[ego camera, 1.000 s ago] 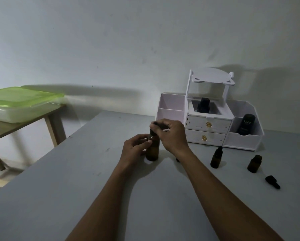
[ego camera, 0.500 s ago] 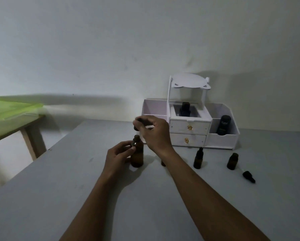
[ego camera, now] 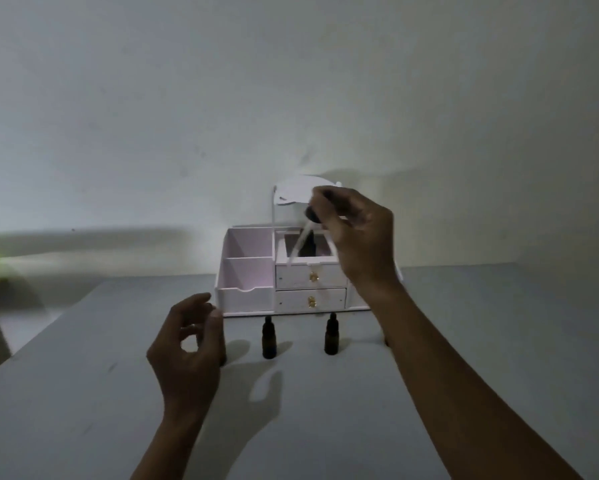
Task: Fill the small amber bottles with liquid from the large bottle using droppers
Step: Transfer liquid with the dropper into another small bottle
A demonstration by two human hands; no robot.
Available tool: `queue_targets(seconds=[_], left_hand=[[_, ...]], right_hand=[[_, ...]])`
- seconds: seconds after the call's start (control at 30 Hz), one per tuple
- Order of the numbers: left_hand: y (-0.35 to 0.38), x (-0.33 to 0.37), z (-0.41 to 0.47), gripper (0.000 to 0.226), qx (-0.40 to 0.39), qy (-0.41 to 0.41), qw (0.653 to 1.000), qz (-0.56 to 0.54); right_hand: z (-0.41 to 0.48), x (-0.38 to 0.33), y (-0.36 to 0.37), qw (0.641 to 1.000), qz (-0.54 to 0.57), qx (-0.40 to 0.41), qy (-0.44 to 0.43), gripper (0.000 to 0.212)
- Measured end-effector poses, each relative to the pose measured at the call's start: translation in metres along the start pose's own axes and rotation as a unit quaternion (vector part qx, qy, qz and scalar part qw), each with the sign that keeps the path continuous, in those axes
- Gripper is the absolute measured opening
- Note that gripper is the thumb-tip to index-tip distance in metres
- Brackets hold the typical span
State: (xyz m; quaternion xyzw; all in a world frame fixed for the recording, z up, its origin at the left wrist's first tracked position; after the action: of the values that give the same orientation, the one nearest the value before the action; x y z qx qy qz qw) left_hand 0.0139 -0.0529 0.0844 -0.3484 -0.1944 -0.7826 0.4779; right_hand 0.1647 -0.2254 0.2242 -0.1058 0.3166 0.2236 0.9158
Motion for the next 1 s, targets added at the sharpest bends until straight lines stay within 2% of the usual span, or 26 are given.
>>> queue_targets(seconds=[0.07,0.17,0.33,0.43,0.57,0.8,1.0], left_hand=[[0.018,0.016,-0.009,0.016,-0.042,0.006,0.999,-0.031],[0.078,0.033,-0.030,0.010,-0.165,-0.031,0.983,-0.076],[0.162,0.026,-0.058,0.020,-0.328,-0.144,0.930,-0.080],[0.204,0.013,-0.068,0.026,-0.385,-0.188,0.902,-0.060],[0.241,-0.002,-0.072,0.043,-0.390,-0.217,0.893,-0.050],[0.269,-0.010,-0.070,0.056,-0.375,-0.242,0.893,-0.054],[0.274,-0.012,-0.063,0.050,-0.373,-0.229,0.899,-0.037]], right_hand=[[-0.006,0.005,-0.026,0.999,-0.032,0.014,0.008,0.011],[-0.018,0.020,-0.083,0.995,-0.083,0.053,0.032,0.009],[-0.035,0.056,-0.134,0.984,-0.120,0.103,0.083,0.005],[-0.045,0.076,-0.151,0.979,-0.117,0.131,0.102,0.005],[-0.053,0.096,-0.159,0.975,-0.115,0.148,0.117,0.003],[-0.060,0.111,-0.170,0.974,-0.118,0.154,0.120,0.003],[-0.054,0.118,-0.172,0.973,-0.126,0.146,0.127,0.004]])
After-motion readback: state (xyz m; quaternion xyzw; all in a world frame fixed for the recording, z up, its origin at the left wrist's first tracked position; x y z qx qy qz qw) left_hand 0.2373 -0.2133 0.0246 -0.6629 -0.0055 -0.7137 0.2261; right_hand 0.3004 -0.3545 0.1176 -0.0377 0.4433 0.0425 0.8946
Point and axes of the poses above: each hand's wrist, its own z-axis towards the middle knuckle, its own y-axis out of the palm, x = y × z, the point moved 4 cm from there along z, towards the middle knuckle, and after that the axes turned 10 degrees about -x, right-handed, at the moved point
